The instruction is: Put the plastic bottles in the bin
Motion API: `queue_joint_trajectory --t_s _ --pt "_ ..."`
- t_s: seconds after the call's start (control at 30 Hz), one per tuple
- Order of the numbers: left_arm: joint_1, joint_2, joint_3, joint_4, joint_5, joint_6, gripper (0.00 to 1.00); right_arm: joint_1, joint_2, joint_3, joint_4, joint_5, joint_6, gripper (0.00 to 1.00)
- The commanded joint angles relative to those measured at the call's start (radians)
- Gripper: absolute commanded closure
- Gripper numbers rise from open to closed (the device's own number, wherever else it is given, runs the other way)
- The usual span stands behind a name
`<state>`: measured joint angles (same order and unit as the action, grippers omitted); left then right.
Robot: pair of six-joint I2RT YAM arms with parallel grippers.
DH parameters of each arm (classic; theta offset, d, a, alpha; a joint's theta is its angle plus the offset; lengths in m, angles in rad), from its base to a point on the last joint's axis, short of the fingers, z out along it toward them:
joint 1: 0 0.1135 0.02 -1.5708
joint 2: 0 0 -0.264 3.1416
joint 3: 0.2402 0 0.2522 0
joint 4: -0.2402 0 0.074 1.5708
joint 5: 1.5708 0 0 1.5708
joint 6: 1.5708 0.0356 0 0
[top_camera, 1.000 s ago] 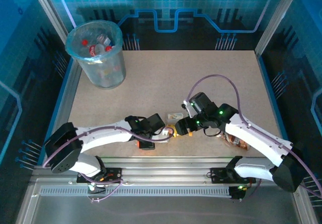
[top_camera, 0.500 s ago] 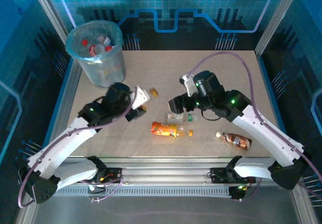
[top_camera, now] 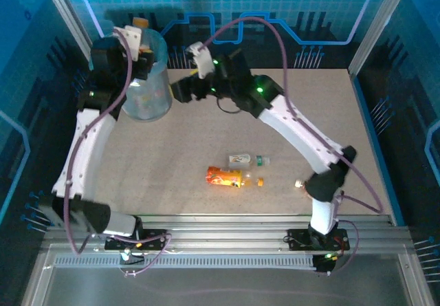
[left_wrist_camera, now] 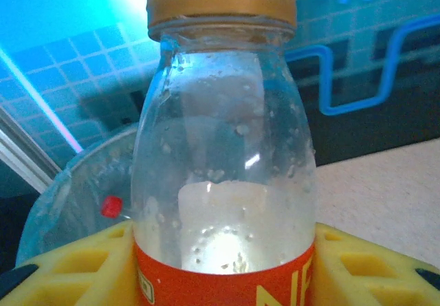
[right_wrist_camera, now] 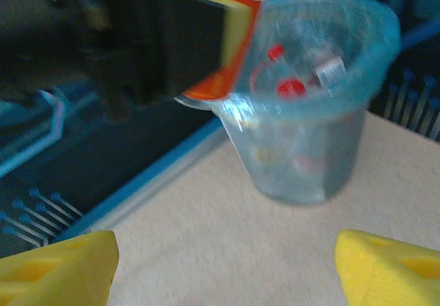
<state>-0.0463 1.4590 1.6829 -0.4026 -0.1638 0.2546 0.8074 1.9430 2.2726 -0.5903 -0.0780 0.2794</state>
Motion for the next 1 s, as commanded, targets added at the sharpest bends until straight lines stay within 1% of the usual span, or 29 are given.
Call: queue_joint_trajectory --t_s 0.0,0.1,0.13,0.2,0.3,0.4,0.53,0.6,0.63,0.77,0.97 --pt "0.079 0.117 0.107 0.042 0.005 -0.055 0.59 0.022 0.191 0.249 -0.007 -0.058 0.002 0.17" --pt "0.132 0.229 0.216 0.031 -0.002 -0.059 0.59 0.027 0.391 0.523 -0.028 -0.087 0.034 0.18" --pt "0.150 0.270 0.253 0.023 -0.005 -0.062 0.59 0.029 0.452 0.584 -0.022 -0.092 0.052 0.18" --pt "0.172 0.336 0.305 0.039 -0.016 -0.057 0.58 0.029 0.505 0.626 0.013 -0.100 0.081 0.19" --pt "0.198 0.435 0.394 0.043 -0.038 -0.032 0.57 0.029 0.511 0.552 0.095 -0.093 0.116 0.19" --pt "0.219 0.539 0.505 0.018 -0.028 -0.027 0.52 0.029 0.503 0.456 0.197 -0.090 0.142 0.18" --pt "0.222 0.679 0.682 -0.067 -0.032 -0.012 0.35 0.029 0.555 0.498 0.213 -0.092 0.159 0.17" --pt "0.222 0.707 0.725 -0.083 -0.030 -0.020 0.24 0.029 0.571 0.521 0.210 -0.092 0.160 0.18" --pt "0.221 0.709 0.726 -0.079 -0.021 -0.023 0.21 0.029 0.571 0.521 0.213 -0.089 0.160 0.17" --pt "0.221 0.708 0.727 -0.070 -0.006 -0.030 0.20 0.028 0.565 0.518 0.206 -0.079 0.151 0.17" --pt "0.221 0.702 0.727 -0.078 0.003 -0.029 0.21 0.028 0.545 0.502 0.185 -0.078 0.131 0.17"
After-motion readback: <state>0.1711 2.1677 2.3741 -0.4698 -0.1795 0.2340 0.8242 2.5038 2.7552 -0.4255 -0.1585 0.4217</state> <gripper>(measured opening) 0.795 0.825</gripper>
